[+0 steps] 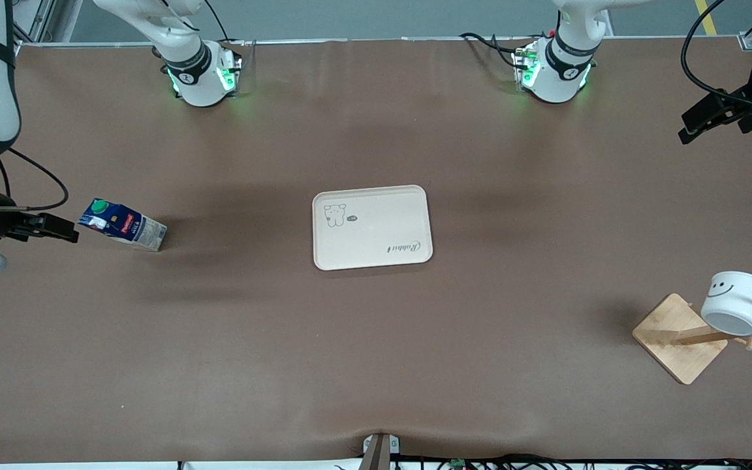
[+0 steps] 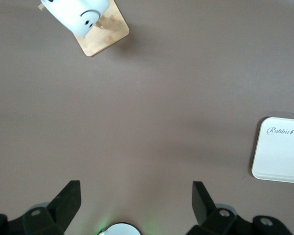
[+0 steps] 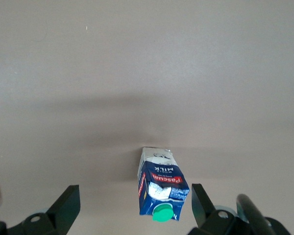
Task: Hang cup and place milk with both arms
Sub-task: 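Open the right gripper and draw it back from the carton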
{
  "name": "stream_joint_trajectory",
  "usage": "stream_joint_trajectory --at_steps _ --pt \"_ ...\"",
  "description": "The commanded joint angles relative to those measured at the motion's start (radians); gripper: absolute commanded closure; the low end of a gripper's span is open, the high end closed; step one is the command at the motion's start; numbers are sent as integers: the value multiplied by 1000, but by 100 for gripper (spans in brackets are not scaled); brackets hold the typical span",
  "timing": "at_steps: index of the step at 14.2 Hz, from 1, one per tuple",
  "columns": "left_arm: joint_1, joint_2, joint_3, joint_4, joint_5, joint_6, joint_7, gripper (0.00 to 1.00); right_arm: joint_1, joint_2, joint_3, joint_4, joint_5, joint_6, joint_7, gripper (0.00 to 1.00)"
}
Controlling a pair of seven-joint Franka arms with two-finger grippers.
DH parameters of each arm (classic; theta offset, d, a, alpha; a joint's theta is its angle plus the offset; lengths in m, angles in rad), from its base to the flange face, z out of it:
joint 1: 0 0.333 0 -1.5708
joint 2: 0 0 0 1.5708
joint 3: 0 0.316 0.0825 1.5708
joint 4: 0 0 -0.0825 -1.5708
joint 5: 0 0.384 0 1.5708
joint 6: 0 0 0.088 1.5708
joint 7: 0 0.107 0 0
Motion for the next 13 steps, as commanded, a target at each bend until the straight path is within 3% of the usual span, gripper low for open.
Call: stream_joint_trajectory --at_steps 1,7,11,13 --pt "6 -16 -4 -9 -5 -10 -6 0 -14 7 -2 74 -2 -79 -6 0" --pt "4 -21 -4 -6 -5 -10 -6 0 -24 -104 0 106 15 -188 22 0" --pt "4 -28 -5 -14 -5 -10 -6 0 -8 -249 5 -44 7 -130 29 0" --pt "6 -36 -4 -23 -5 -10 -5 0 -4 -285 6 -63 7 -137 29 0"
